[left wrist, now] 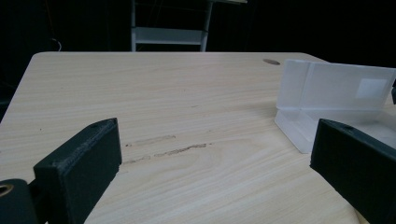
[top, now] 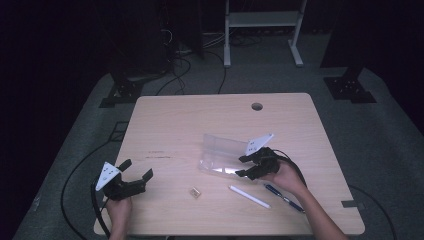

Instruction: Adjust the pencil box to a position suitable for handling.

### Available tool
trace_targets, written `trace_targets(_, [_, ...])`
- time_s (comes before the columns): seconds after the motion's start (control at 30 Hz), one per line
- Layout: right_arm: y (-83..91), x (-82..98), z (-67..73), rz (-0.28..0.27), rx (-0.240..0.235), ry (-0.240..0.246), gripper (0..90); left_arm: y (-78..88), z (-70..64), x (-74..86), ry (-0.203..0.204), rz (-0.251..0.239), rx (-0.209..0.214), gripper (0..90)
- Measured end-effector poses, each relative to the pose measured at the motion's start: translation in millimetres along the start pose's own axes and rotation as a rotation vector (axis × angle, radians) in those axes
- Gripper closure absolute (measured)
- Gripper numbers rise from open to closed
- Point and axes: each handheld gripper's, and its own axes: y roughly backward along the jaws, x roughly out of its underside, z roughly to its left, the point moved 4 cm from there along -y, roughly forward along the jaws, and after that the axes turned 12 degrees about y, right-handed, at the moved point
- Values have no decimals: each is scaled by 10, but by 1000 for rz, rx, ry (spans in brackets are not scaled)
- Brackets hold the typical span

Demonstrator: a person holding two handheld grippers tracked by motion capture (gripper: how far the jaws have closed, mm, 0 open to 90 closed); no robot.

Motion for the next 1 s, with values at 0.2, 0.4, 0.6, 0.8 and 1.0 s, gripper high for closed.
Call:
trace_targets(0.2, [103, 54, 10, -16, 20, -29, 367, -4, -3, 3, 0, 1, 1, 11])
trace_targets(0.4, [182, 110, 23, -20, 28, -59, 326, 0, -5, 4, 1, 0, 0, 11])
trace_targets(0.6, [260, 195, 44, -24, 40, -80, 301, -6, -6, 8, -1, 4, 1, 11])
trace_targets(0.8, [321, 303, 59, -23, 48, -95, 296, -9, -9, 12, -1, 7, 0, 11])
trace_targets(1.0, [379, 390, 90, -18, 62, -107, 294, -8, -11, 14, -3, 8, -2, 11])
